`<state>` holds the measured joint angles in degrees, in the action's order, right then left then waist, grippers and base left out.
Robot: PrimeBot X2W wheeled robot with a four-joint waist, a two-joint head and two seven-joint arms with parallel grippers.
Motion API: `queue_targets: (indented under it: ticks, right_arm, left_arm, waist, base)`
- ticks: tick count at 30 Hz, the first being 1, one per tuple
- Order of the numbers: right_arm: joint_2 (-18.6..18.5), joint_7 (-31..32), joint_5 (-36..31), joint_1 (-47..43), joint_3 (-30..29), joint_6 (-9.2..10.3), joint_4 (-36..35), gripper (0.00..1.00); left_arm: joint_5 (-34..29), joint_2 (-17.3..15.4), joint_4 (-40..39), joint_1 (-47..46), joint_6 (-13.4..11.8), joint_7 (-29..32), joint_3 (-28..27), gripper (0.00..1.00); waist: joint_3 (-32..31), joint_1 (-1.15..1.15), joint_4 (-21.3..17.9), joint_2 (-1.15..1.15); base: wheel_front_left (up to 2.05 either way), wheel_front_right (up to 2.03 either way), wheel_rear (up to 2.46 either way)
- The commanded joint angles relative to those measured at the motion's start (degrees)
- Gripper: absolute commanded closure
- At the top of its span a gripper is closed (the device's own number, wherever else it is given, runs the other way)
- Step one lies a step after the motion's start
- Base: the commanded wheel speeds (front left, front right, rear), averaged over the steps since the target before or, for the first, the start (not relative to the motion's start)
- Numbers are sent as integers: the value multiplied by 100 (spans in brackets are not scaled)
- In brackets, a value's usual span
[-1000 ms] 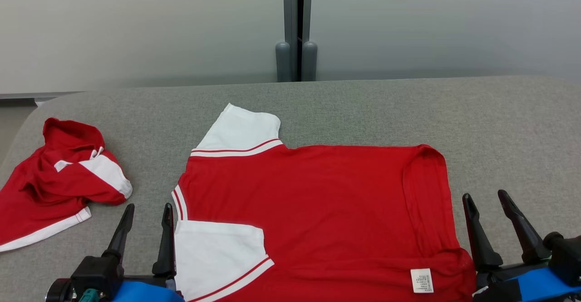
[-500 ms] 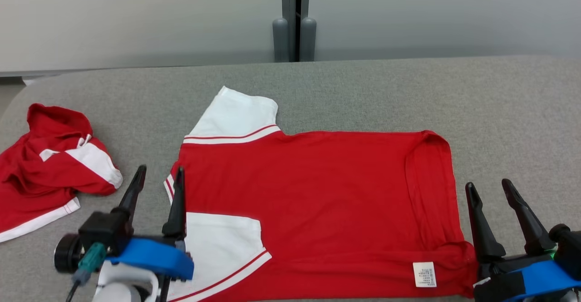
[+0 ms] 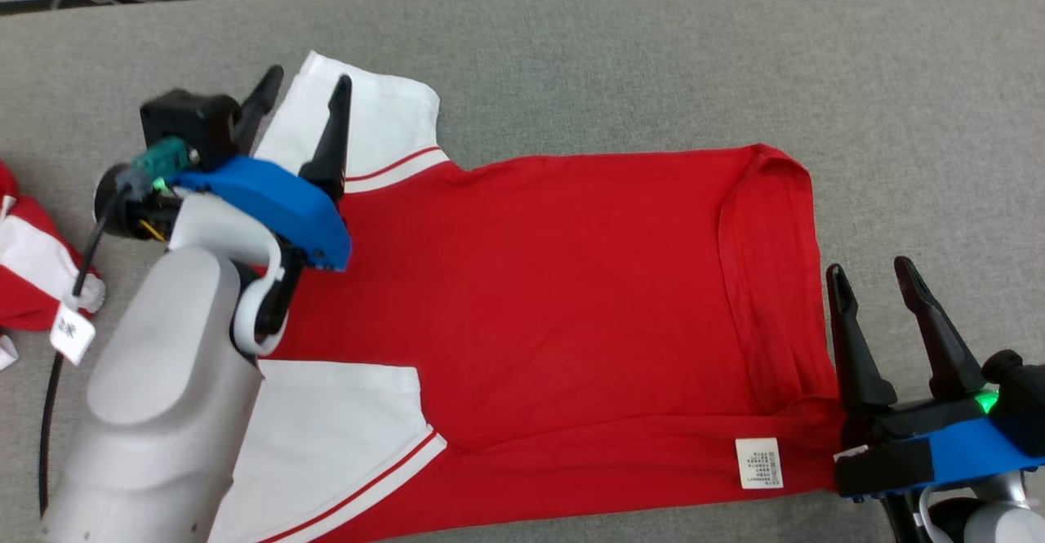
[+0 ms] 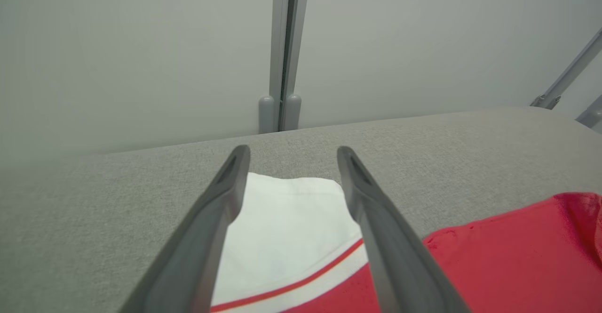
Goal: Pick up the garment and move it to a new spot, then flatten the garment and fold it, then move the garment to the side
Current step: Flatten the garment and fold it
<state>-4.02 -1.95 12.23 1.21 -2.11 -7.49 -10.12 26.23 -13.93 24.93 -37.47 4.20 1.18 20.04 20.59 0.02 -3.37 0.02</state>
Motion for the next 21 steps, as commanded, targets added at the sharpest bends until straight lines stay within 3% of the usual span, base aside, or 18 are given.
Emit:
queue_targets:
  ticks: [1,9,18,19,20,21]
  right_arm:
    - [20,-65,-18,151,43,0,43,0]
    - [68,-190,29,446,222,0,276,0]
    - [92,-270,65,659,336,0,464,0]
    - [91,-267,59,676,318,0,478,0]
    - [92,-259,54,688,292,0,493,0]
    - [93,-249,52,710,262,0,509,0]
  left_arm:
    - [46,4,314,-379,79,53,-5,0]
    - [124,-149,2107,-1658,266,267,98,0]
    - [355,-263,3721,-2215,338,619,281,0]
    - [405,-233,3769,-2203,341,646,359,22]
    - [479,-213,3775,-2210,343,646,422,100]
    - [522,-226,3767,-2230,344,631,500,100]
  waist:
    - [166,-2,-19,-2]
    - [616,-2,-276,-2]
    - [828,-2,-506,-2]
    - [833,-2,-517,-2]
    - [840,-2,-522,-2]
    - [843,-2,-521,-2]
  base:
    - [0,0,0]
    - [0,0,0]
    - [0,0,0]
    - [0,0,0]
    - [0,0,0]
    - [0,0,0]
